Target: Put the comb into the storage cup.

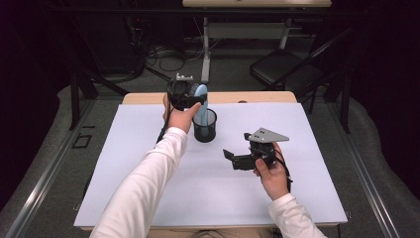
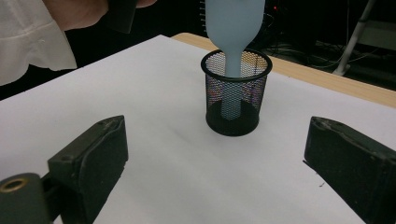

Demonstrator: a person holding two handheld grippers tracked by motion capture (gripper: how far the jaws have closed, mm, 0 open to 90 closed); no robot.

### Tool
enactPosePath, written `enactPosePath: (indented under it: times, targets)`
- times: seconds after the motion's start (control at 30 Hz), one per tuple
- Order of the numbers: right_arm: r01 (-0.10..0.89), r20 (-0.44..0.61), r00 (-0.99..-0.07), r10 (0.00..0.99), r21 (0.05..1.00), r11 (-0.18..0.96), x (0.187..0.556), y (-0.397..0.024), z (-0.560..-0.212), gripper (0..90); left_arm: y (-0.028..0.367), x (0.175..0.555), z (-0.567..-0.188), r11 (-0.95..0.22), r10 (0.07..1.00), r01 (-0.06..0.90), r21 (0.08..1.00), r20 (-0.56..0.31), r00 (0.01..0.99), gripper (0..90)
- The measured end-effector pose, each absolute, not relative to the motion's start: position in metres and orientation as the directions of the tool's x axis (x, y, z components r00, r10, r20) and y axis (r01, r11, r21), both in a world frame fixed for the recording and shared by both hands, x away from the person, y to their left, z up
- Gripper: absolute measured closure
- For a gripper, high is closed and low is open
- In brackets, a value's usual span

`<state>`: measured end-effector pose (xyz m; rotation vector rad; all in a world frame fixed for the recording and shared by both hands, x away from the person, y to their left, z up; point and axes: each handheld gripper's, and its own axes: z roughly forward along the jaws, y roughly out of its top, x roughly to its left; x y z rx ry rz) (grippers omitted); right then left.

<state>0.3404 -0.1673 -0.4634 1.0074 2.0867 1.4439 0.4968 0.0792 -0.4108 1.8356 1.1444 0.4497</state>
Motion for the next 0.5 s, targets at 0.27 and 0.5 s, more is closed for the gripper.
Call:
enactPosePath:
  times: [0.27, 0.5]
  targets:
    - [0.329, 0.068, -0.655, 0.752, 0.922, 0.204, 0.3404, -0.1673, -0.4634, 5.9, 0.0786, 0.496, -0.4109, -0.162, 0.856, 0.525, 0.836, -0.146, 0.496, 47.7]
    - [0.332, 0.069, -0.655, 0.753, 0.921, 0.204, 0.3403, -0.1667, -0.4636, 5.9, 0.0756, 0.4957, -0.4116, -0.184, 0.845, 0.509, 0.841, -0.129, 0.519, 46.9]
